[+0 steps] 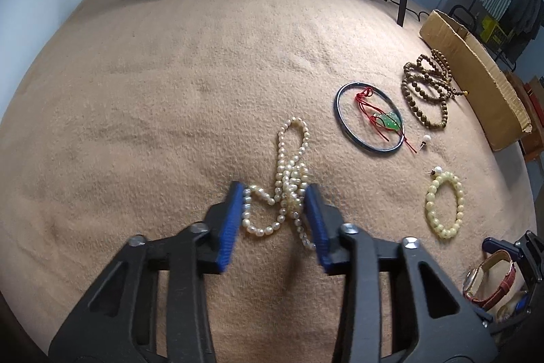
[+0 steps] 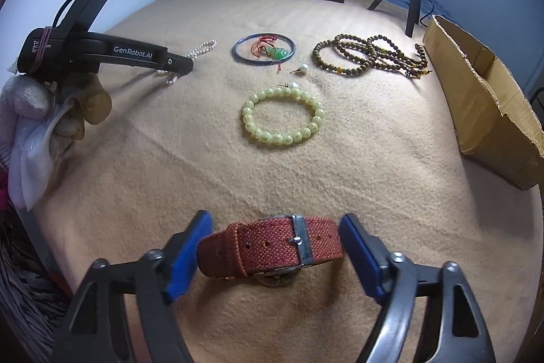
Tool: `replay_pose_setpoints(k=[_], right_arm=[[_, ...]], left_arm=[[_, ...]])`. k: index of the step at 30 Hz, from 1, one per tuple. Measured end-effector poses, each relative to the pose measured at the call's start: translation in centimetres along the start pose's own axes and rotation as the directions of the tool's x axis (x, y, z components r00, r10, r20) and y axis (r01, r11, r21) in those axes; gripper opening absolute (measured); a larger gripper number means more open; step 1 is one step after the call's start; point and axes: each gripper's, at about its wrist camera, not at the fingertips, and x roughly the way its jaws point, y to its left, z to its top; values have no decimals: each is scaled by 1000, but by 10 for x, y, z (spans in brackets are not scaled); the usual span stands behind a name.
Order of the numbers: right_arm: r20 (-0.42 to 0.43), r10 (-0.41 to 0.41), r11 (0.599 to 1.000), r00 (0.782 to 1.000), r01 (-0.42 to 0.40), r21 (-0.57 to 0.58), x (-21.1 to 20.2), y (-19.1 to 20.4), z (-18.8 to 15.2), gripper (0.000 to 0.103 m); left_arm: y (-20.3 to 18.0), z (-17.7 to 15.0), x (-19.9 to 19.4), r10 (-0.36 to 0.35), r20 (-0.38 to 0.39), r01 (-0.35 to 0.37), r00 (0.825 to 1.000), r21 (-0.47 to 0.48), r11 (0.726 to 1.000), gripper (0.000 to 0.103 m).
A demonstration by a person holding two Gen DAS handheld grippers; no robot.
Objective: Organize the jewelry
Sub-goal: 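Grasp the pearl necklace with the left tool while the right tool grasps the red-strap watch, then carry the pearl necklace and red watch into the cardboard box and release both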
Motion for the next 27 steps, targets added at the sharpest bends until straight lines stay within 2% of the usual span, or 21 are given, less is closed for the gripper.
replay_pose_setpoints(k=[1, 3, 5, 15, 22, 27], right_arm=[[-1, 2, 1000, 1000, -2, 1, -1, 0, 0, 67], [0, 2, 1000, 1000, -2, 0, 0, 0, 1, 66], [1, 1, 1000, 1000, -1, -4, 0, 2, 1, 65], [47, -2, 999, 999, 1, 33, -17, -9, 10, 63], [113, -33, 997, 993, 25, 71, -40, -27, 28, 63], [149, -63, 993, 987, 46, 110, -53, -45, 40, 64]], left_arm=[[-1, 0, 0, -1, -1, 1, 1000, 1, 1000, 24], [-1, 0, 1, -8, 0, 8, 1000, 4, 1000, 11], [-1, -1, 0, -18, 0, 18, 1000, 0, 1000, 7], [6, 8, -20, -97, 39, 99, 995, -72, 992, 6], [-4, 20, -47, -137, 108, 144, 985, -61, 988, 6], [-17, 32, -65, -187, 150, 196, 971, -46, 980, 6]])
